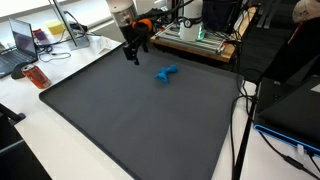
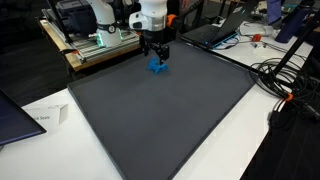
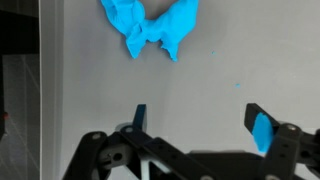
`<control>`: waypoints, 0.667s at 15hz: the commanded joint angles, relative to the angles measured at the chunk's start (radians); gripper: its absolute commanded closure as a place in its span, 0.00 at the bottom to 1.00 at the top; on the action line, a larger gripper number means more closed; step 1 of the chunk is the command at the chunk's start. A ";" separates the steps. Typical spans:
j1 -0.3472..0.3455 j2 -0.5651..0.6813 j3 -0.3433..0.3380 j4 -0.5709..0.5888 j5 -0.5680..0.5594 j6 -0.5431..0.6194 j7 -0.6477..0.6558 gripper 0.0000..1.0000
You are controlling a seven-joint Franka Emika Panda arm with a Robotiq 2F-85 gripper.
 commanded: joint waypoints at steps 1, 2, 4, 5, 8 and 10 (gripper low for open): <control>-0.103 -0.062 0.068 -0.073 0.144 0.038 -0.273 0.00; -0.132 -0.064 0.086 -0.073 0.188 0.024 -0.348 0.00; -0.194 -0.066 0.121 -0.070 0.277 -0.010 -0.500 0.00; -0.221 -0.059 0.132 -0.062 0.324 -0.036 -0.575 0.00; -0.208 -0.030 0.046 -0.038 0.447 -0.161 -0.800 0.00; -0.217 -0.007 0.008 -0.019 0.482 -0.271 -0.905 0.00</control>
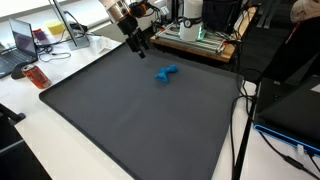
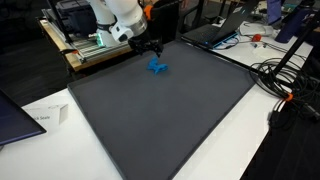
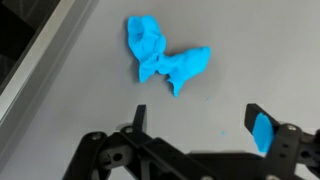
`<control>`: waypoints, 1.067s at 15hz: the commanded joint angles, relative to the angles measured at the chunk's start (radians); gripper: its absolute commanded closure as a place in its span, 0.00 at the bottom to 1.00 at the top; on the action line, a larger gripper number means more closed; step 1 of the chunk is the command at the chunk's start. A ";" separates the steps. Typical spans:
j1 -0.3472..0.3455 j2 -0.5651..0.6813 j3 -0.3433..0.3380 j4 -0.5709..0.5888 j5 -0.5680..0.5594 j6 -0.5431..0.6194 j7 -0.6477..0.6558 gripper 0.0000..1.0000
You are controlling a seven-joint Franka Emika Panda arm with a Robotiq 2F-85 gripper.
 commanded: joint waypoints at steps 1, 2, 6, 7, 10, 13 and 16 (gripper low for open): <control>0.004 0.036 -0.083 0.034 0.085 -0.182 -0.202 0.00; 0.005 0.044 -0.100 0.035 0.083 -0.214 -0.247 0.00; 0.023 0.053 -0.136 0.003 0.040 -0.224 -0.396 0.00; 0.028 0.055 -0.137 -0.013 0.036 -0.191 -0.445 0.00; 0.031 0.069 -0.130 -0.053 0.054 -0.117 -0.588 0.00; 0.025 0.068 -0.124 -0.106 0.081 -0.047 -0.725 0.00; 0.020 0.044 -0.113 -0.186 0.130 0.073 -0.865 0.00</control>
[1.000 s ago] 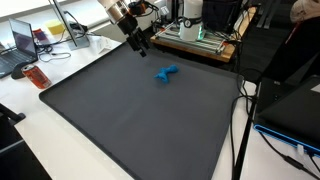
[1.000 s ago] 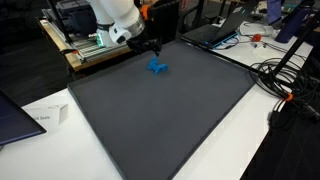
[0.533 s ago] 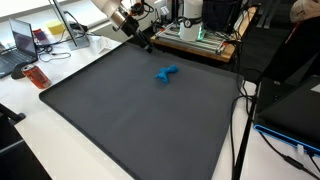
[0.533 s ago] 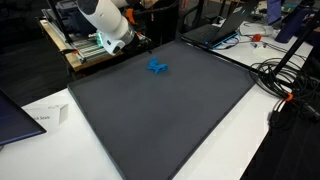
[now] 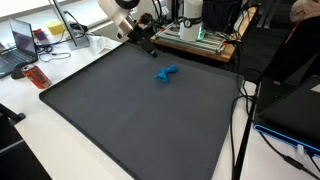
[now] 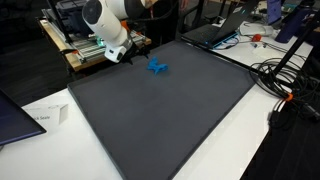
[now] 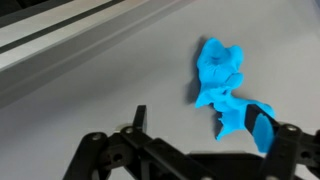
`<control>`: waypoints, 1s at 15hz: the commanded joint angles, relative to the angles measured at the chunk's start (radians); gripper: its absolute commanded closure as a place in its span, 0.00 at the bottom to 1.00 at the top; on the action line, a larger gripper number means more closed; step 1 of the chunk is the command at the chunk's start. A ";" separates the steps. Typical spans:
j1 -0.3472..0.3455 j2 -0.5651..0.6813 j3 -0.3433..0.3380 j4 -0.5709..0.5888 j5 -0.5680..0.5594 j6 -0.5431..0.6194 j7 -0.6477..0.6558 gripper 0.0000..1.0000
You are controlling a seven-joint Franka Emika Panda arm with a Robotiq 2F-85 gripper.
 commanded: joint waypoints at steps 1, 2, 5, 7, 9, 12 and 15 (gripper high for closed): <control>-0.003 -0.044 0.011 -0.105 0.081 0.133 -0.171 0.00; -0.005 -0.049 0.017 -0.127 0.106 0.169 -0.218 0.00; -0.009 -0.080 0.037 -0.197 0.221 0.268 -0.362 0.00; -0.002 -0.115 0.049 -0.247 0.312 0.326 -0.465 0.00; 0.016 -0.154 0.054 -0.294 0.395 0.376 -0.543 0.00; 0.060 -0.225 0.060 -0.368 0.489 0.452 -0.603 0.00; 0.098 -0.271 0.098 -0.400 0.585 0.529 -0.628 0.00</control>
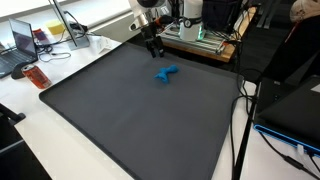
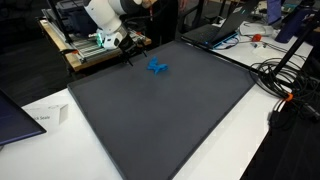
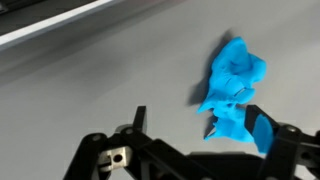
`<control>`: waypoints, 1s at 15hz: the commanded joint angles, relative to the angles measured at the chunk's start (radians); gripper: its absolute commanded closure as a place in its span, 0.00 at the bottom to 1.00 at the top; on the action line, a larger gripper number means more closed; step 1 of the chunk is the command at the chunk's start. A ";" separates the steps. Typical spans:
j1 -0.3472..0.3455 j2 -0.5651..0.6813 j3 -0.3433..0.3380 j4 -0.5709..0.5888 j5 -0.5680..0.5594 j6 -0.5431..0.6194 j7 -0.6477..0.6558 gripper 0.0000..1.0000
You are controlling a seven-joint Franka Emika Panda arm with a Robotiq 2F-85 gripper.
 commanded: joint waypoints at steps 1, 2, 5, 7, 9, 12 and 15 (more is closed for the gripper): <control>0.055 -0.051 0.050 -0.018 0.134 0.106 -0.030 0.00; 0.071 -0.065 0.066 -0.023 0.156 0.131 -0.014 0.00; 0.125 -0.059 0.115 -0.011 0.208 0.228 0.037 0.00; 0.160 -0.039 0.145 -0.007 0.202 0.291 0.103 0.00; 0.190 -0.021 0.169 -0.007 0.183 0.346 0.185 0.00; 0.237 0.012 0.195 -0.008 0.172 0.418 0.276 0.00; 0.297 0.073 0.202 -0.008 0.158 0.499 0.385 0.00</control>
